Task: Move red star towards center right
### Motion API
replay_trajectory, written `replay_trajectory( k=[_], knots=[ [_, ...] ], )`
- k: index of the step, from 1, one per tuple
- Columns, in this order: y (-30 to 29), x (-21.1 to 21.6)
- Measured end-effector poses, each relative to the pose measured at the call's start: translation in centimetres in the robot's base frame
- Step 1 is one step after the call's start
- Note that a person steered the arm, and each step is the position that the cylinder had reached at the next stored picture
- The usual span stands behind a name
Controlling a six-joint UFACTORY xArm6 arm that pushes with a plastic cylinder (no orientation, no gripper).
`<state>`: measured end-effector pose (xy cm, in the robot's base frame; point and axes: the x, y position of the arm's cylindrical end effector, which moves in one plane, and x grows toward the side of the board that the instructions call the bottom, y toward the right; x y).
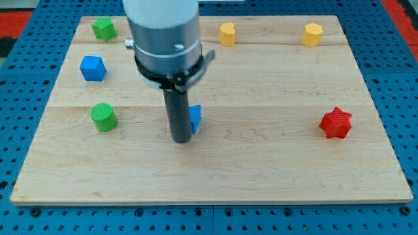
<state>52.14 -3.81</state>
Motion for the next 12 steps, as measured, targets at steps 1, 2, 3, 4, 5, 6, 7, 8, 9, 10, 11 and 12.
replay_trajectory(
  k=[1,2,3,4,5,6,7,8,9,10,11,12],
  knots=[
    [6.2,-0.8],
    [13.9,-2.1],
    [16.3,0.0],
    [22.7,0.9],
    [26.3,0.9],
    [26.4,-2.5],
    [25.5,-5.1],
    [25.9,-5.3],
    [24.2,-5.4],
    [22.9,-5.2],
    [22.3,-7.8],
    [20.3,-9.5]
  ],
)
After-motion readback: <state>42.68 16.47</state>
